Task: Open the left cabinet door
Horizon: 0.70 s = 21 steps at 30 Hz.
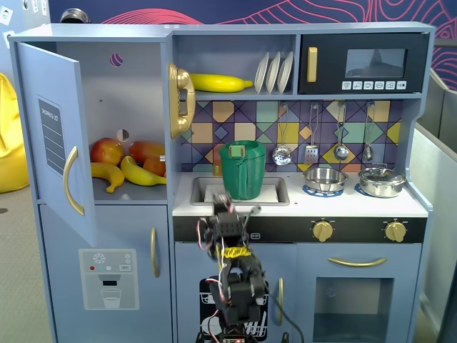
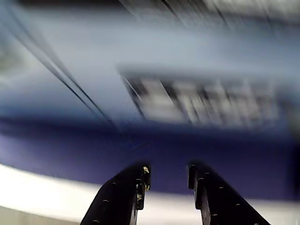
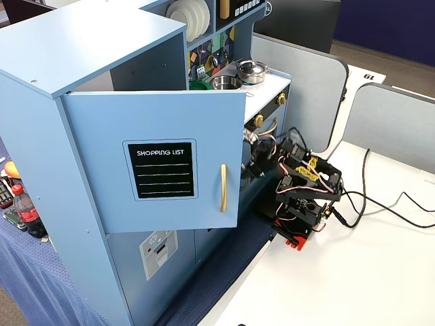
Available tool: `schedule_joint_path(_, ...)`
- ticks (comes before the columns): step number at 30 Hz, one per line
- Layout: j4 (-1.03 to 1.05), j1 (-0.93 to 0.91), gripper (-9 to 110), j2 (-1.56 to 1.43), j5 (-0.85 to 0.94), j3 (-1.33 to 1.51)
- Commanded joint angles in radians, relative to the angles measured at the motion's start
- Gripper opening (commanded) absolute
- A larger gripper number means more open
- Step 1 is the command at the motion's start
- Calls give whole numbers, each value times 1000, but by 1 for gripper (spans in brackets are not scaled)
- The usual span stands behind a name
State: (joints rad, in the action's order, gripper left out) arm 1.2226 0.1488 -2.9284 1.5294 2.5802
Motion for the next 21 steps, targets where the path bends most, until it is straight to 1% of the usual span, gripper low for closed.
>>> schedule_joint_path(1, 58, -103, 0, -84, -61, 173)
schedule_joint_path(5, 75, -170, 0, -199, -57, 342)
schedule_joint_path(9, 121, -212, 0, -249, -137, 416)
schedule_joint_path(11, 161, -204, 0, -249, -204, 416)
schedule_joint_path(12, 178, -199, 0, -249, -207, 416)
schedule_joint_path(14, 225, -184, 0, -250, -166, 416)
schedule_joint_path(17, 275, -186, 1, -250, -167, 416)
schedule_joint_path(21, 296, -233, 1, -250, -104, 416)
